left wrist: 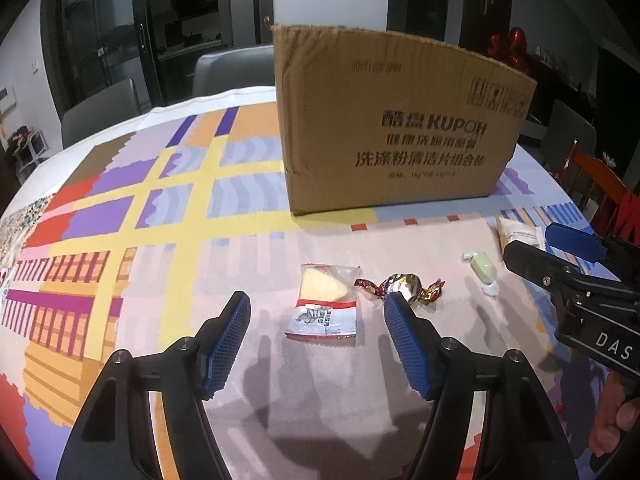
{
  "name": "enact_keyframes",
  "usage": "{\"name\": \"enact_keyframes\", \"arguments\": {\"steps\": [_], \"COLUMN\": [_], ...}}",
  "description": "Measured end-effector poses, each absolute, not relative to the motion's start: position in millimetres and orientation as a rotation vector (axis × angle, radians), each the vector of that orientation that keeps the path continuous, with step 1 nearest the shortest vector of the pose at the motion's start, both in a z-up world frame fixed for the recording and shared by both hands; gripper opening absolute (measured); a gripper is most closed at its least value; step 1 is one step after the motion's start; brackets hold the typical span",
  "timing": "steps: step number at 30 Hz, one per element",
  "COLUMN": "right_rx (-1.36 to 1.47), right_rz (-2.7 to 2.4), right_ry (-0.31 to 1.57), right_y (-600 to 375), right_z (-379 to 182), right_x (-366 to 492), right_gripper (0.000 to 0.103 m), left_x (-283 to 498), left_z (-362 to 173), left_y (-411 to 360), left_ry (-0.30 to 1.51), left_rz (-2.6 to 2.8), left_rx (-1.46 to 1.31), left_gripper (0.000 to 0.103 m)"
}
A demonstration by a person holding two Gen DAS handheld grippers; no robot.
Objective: Organize snacks
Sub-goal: 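Move both open tools toward the white-wrapped candy and green candy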
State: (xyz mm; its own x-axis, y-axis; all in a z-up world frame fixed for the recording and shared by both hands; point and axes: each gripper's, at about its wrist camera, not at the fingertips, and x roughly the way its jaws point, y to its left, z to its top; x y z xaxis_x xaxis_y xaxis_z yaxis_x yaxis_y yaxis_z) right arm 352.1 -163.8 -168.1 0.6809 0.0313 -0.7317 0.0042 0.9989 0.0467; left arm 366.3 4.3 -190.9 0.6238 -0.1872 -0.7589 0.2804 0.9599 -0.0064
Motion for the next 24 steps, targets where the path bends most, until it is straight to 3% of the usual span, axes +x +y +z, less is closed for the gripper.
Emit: {"name": "enact_keyframes", "arguments": {"steps": [21, 24], "right_rx": [0.052, 0.06], "right_rz": [0.002, 0.004], "right_ry": [0.913, 0.927], "right_y": [-164.6, -166.4], "right_z": [-209.9, -215.0], "right_x": [374.2, 378.3], "right_gripper": [0.064, 0.054], "left_x": [395.8, 398.6], "left_z": [-222.8, -222.6], "left_y": [-1.2, -1.7], "left_ry": [0.916, 0.911], "left_rz": [-0.281, -0.283], "left_rx": [0.112, 0.11], "left_gripper": [0.068, 0.064]}}
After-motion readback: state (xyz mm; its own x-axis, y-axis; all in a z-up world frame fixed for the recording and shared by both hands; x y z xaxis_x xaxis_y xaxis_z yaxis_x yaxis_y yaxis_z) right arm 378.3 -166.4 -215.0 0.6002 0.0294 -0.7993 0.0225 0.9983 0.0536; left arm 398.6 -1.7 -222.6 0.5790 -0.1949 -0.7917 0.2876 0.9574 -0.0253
